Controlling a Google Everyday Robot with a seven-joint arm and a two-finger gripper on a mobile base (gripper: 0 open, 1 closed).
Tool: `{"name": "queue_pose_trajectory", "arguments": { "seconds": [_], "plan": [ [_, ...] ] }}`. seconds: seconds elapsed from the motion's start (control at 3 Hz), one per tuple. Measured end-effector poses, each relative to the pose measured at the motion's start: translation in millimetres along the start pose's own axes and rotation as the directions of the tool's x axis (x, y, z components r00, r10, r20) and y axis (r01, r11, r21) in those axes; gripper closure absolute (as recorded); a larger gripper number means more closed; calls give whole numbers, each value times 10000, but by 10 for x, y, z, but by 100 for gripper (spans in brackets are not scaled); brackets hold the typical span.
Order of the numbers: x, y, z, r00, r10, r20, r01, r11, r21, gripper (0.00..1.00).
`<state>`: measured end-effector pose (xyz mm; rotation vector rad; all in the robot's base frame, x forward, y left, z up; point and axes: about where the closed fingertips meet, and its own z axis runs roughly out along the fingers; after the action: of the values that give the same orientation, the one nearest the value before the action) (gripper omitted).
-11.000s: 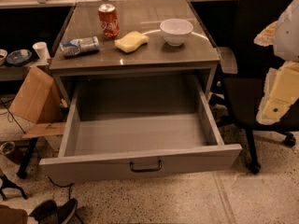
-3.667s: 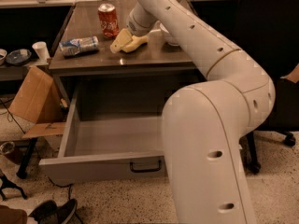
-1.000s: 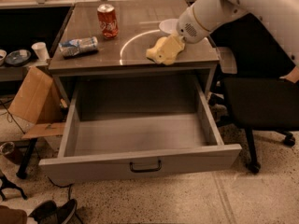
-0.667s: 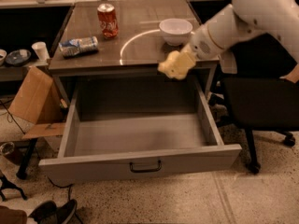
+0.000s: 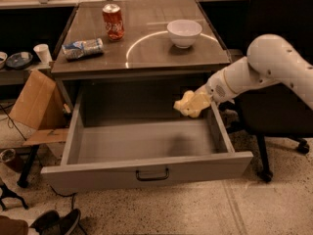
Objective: Place sponge into top drawer
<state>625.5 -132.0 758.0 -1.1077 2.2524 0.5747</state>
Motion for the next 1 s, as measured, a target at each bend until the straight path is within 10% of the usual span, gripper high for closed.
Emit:
{"name": "queue_pose_trajectory", "arguments": {
  "seconds": [0.33,1.0],
  "plan": [
    [506,8,460,9968,798,32,-789,9900,-1165,96],
    [797,17,660,9929,1175,189,-1119,9754,-1897,50]
  ]
}}
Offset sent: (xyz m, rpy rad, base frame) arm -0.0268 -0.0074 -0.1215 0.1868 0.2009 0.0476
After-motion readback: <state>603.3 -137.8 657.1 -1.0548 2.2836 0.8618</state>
